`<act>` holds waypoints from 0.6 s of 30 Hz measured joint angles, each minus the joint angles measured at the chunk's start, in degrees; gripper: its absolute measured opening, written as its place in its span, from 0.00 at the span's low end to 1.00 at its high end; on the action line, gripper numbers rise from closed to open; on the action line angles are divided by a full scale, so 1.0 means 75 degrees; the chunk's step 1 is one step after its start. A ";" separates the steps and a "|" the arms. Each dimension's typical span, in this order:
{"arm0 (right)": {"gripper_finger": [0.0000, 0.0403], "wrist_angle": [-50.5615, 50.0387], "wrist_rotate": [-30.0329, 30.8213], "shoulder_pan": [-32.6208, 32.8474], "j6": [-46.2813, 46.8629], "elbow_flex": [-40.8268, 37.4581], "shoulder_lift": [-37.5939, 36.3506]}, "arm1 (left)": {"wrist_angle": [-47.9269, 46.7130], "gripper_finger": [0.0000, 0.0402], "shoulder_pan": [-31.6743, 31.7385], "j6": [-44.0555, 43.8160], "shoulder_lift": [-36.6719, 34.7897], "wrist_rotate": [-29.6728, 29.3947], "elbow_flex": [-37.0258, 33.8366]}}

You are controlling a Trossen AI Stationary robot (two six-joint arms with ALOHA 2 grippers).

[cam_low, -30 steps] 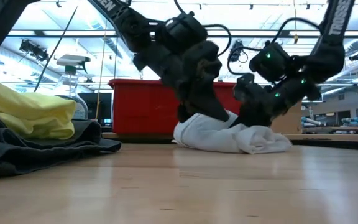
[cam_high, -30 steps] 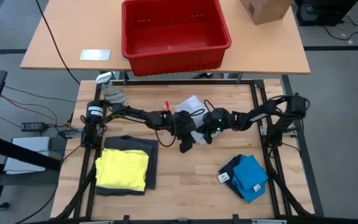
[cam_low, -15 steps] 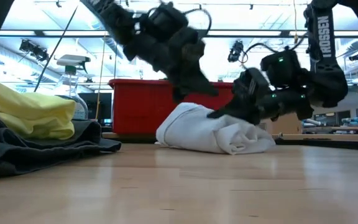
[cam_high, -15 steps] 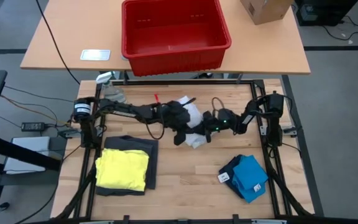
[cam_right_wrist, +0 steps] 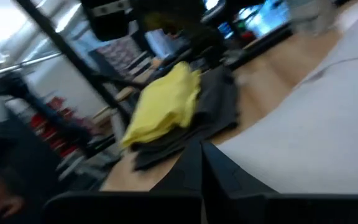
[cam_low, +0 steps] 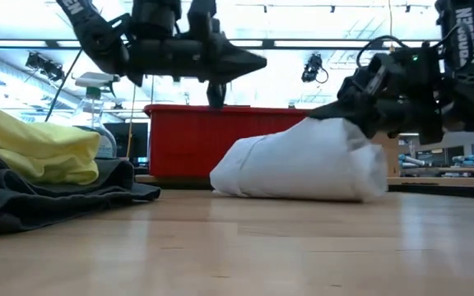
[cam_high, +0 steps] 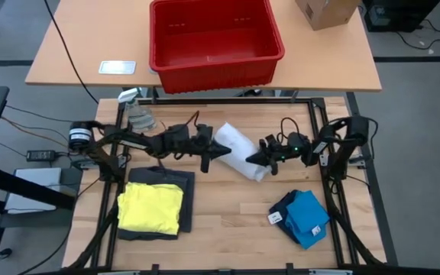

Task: Fold Laundry from Bin
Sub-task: Fold the white shirt

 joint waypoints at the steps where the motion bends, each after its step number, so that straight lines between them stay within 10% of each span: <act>1: 0.01 -0.0073 -0.0160 0.0022 0.0114 -0.0046 -0.0125 | 0.0015 0.00 -0.0042 0.0221 -0.0045 -0.0019 0.0033; 18: 0.01 -0.4722 -0.1841 0.0757 0.0117 0.0974 -0.2146 | 0.0382 0.06 -0.0457 -0.1217 -0.0119 -0.1484 0.0167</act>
